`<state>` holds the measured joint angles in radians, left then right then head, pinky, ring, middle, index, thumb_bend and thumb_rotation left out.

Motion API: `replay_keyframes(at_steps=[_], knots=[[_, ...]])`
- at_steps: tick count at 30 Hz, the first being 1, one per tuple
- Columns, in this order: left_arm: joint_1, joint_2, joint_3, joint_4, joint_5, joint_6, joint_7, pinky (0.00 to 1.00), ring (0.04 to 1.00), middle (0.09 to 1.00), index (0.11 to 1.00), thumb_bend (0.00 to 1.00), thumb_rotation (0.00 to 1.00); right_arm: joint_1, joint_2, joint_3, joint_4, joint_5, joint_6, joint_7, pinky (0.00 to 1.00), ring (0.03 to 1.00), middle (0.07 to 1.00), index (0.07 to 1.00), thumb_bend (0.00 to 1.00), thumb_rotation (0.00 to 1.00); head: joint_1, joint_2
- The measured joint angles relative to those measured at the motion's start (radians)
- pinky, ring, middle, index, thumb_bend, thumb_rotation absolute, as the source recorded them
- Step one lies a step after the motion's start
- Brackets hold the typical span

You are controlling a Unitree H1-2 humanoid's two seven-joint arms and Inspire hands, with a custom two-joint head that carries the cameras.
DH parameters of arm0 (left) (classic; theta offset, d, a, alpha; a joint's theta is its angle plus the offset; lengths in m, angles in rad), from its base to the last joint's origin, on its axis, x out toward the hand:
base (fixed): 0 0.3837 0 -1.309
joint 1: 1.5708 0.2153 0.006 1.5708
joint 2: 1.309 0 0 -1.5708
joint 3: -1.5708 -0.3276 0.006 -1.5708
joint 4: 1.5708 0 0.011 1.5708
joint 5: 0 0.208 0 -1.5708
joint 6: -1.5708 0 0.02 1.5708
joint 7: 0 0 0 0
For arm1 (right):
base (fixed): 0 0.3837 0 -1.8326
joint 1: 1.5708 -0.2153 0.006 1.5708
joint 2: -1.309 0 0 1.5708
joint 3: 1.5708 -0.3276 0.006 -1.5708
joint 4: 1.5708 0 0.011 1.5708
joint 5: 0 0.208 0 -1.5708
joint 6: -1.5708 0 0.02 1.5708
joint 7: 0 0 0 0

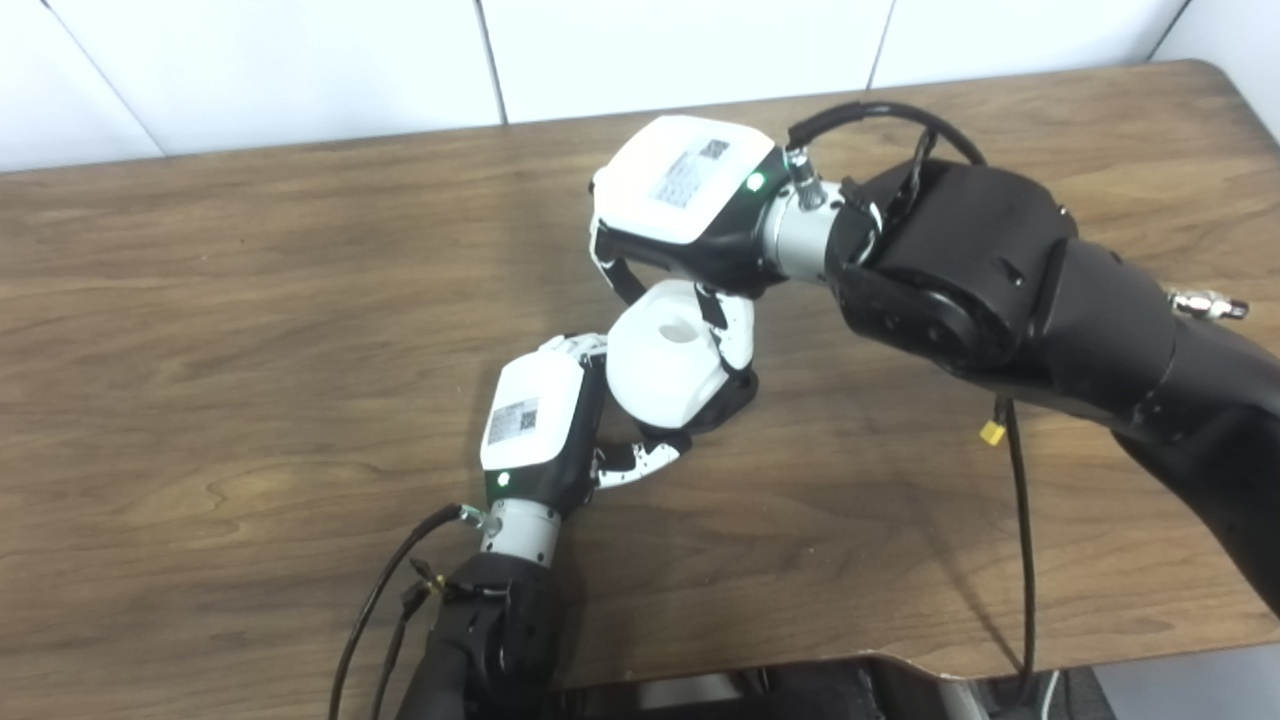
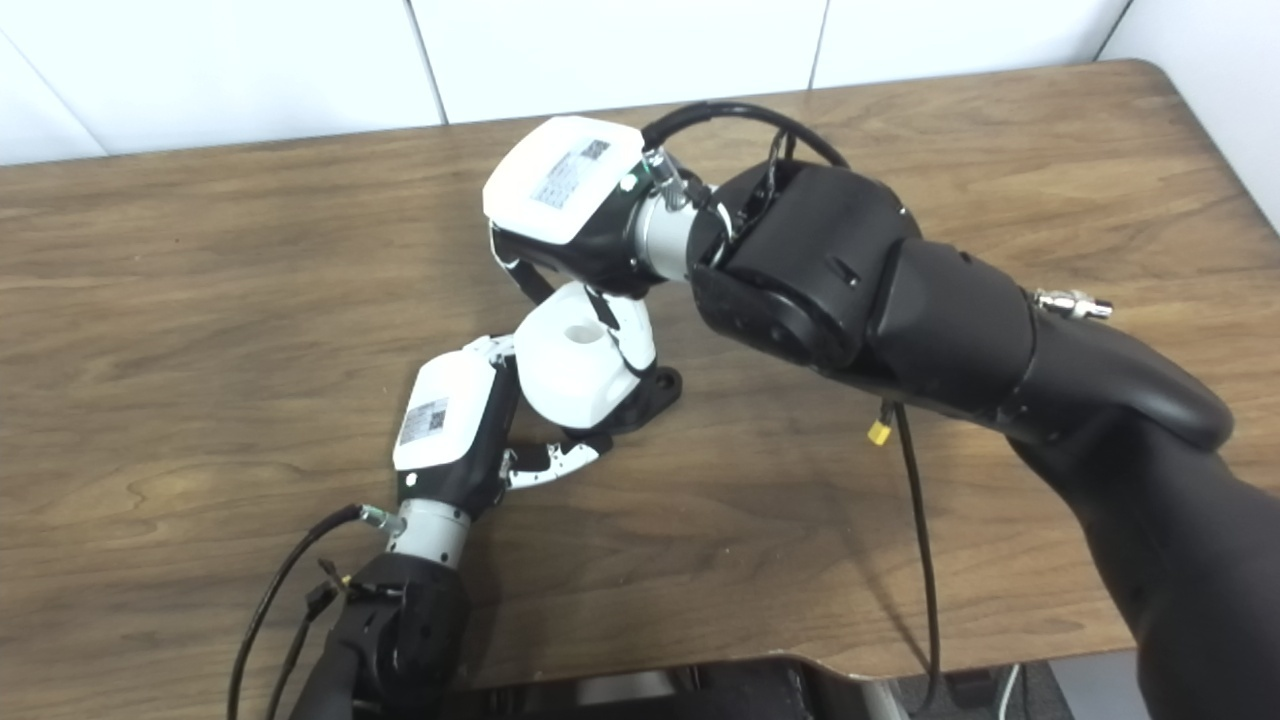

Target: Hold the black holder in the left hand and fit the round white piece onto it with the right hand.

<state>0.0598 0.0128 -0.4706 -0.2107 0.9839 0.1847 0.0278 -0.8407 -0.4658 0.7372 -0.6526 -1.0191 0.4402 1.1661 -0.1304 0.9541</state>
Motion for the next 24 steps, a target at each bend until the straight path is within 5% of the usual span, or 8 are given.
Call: replay_keyframes(at_steps=[24], knots=[[0.001, 0.000, 0.002, -0.010, -0.002, 0.005, -0.020, 0.87, 0.805, 0.751, 0.483, 0.52, 0.05, 0.007, -0.034, 0.006, 0.001, -0.031, 0.000, 0.000, 0.73, 0.924, 0.778, 0.478, 0.52, 0.14, -0.005, 0.005]])
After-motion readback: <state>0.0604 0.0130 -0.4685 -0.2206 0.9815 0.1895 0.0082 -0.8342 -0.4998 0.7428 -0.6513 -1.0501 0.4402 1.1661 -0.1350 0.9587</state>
